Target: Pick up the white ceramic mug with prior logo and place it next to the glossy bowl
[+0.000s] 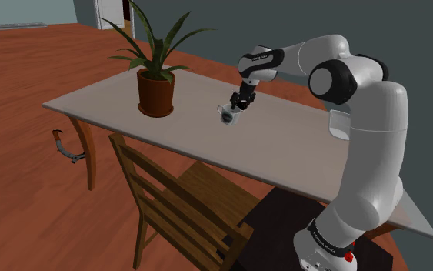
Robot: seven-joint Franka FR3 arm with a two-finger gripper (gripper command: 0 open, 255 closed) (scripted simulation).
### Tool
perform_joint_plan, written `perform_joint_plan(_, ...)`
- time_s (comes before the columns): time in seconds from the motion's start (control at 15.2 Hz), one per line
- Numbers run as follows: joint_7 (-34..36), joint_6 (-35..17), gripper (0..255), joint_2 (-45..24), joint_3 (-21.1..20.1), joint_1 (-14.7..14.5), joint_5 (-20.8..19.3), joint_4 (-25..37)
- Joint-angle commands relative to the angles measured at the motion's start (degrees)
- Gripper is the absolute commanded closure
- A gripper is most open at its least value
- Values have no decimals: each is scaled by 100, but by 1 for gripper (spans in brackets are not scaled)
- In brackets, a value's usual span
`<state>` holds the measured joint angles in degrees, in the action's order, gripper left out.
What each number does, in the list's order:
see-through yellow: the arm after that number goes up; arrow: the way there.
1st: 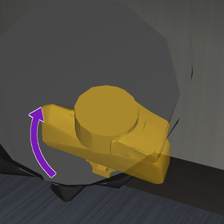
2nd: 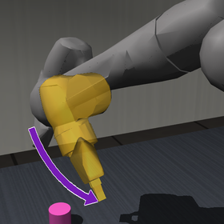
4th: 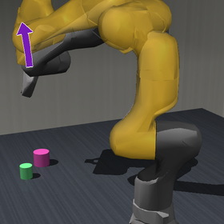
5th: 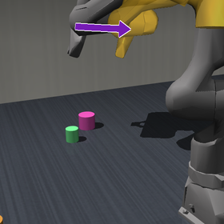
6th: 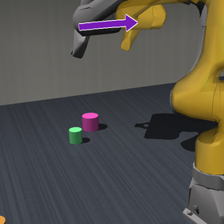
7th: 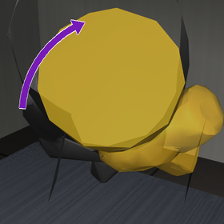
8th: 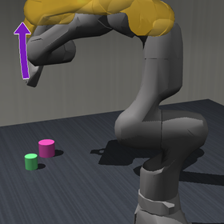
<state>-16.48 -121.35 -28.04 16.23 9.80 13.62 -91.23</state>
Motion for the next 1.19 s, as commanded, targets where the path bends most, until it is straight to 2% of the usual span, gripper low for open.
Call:
perform_joint_plan(0.0, -29, -96, 0, -116, -20, 22, 40, 18)
perform_joint_plan(0.2, -60, -296, 0, -255, -52, 30, 92, -47)
perform_joint_plan(0.73, -60, -295, 0, -254, -52, 30, 92, -47)
perform_joint_plan(0.79, -60, -295, 255, -254, -52, 30, 92, -47)
perform_joint_plan(1.12, -60, -295, 255, -254, -52, 30, 92, -47)
